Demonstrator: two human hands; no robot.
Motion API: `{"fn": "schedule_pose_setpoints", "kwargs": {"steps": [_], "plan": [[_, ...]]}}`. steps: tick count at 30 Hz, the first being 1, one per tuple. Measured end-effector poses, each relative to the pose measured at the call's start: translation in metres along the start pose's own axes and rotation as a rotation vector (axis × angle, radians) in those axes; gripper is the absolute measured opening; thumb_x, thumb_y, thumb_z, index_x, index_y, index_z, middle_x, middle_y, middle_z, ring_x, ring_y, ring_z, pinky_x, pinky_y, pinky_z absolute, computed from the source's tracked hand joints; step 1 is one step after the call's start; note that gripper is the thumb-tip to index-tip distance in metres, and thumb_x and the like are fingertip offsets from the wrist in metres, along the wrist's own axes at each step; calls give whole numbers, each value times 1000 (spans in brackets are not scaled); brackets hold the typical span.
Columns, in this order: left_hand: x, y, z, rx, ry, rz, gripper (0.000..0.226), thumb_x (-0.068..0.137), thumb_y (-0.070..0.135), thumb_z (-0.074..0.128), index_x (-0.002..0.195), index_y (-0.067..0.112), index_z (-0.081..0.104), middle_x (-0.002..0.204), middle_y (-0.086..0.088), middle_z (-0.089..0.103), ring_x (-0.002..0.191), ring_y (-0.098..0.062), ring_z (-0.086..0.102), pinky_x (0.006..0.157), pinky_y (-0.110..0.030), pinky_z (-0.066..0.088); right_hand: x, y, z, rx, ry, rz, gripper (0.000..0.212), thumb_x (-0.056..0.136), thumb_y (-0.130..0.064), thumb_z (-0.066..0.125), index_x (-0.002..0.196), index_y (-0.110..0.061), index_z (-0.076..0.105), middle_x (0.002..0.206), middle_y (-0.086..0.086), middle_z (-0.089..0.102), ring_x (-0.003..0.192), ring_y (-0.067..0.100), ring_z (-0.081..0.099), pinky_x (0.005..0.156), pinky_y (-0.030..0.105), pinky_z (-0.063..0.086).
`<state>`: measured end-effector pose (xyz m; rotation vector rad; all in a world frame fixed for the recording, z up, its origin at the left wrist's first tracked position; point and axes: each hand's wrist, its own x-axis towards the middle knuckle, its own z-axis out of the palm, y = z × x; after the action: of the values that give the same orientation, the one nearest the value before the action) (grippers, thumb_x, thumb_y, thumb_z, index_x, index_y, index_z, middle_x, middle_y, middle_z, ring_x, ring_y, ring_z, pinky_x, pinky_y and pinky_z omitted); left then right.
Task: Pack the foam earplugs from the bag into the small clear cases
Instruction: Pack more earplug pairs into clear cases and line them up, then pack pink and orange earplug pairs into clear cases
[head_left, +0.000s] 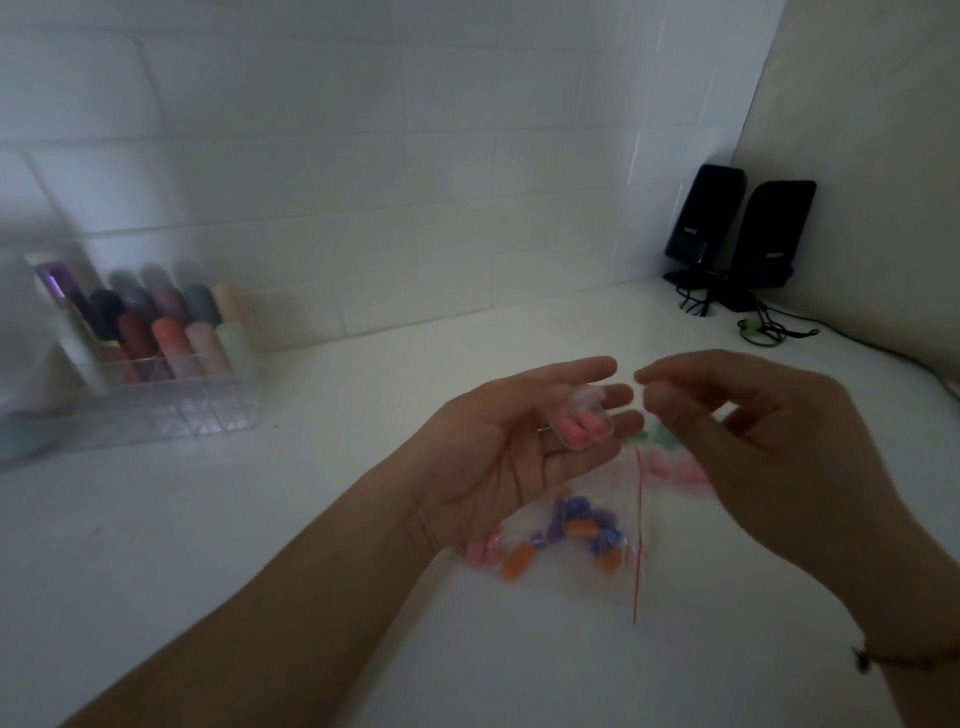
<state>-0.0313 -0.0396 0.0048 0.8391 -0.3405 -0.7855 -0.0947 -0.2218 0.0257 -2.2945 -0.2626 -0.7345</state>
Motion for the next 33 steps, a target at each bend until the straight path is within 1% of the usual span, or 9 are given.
{"fn": "schedule_pose_setpoints", "kwargs": {"steps": [3,7,13,15,19,22,27,31,33], "plan": [[-3,-1,1,232,19,135,68,85,-10,57,145,20,41,144,-13,49,113,-37,64,92,-37,55,3,1,-1,73,24,91,31,79,-58,44,88,-40,66,83,-24,68,72,0,62,61,7,44],[-9,-3,6,555,-70,279,90,85,0,64,147,49,20,159,1,27,126,-21,56,97,-42,51,0,-1,6,94,-96,92,39,70,-61,48,101,-42,63,86,-23,67,77,2,62,60,15,47],[-10,-15,13,925,-12,458,96,88,4,66,150,46,7,161,13,19,117,-15,62,96,-44,52,4,4,-3,278,-104,74,19,78,-28,72,96,-33,68,85,-12,71,71,12,65,59,19,51],[-11,-18,9,1260,37,562,91,85,20,73,152,40,14,156,17,28,121,-10,58,100,-38,50,10,21,-18,510,38,176,17,79,-19,73,95,-24,70,86,-4,74,75,17,67,66,25,54],[-15,-20,-2,1719,14,538,92,72,58,76,148,38,29,145,27,36,135,6,34,111,-21,30,16,59,-46,822,227,340,28,65,-35,71,90,-21,70,72,-5,70,64,9,60,67,22,55],[-14,-25,-9,1972,-57,474,97,65,73,70,147,38,31,144,25,39,133,7,33,110,-17,21,16,82,-48,834,240,438,11,90,-17,59,99,-14,66,72,-3,67,64,8,58,64,21,54],[-28,-18,-10,2012,-41,506,70,69,51,73,133,29,54,122,15,61,113,-4,55,104,-27,29,11,79,-37,812,112,467,10,94,-6,54,96,-9,63,81,10,64,64,13,55,63,24,55],[-59,-9,-22,1917,52,510,55,77,43,68,129,31,54,118,19,60,109,0,55,101,-33,34,2,43,-16,740,-185,448,12,88,-6,64,98,2,64,81,22,67,63,24,60,60,33,53],[-73,-5,-31,1901,94,478,57,78,42,68,131,32,52,116,22,58,106,2,53,97,-34,39,-3,25,1,602,-264,435,14,84,-13,72,94,-4,66,70,17,71,55,21,58,53,28,47]]}}
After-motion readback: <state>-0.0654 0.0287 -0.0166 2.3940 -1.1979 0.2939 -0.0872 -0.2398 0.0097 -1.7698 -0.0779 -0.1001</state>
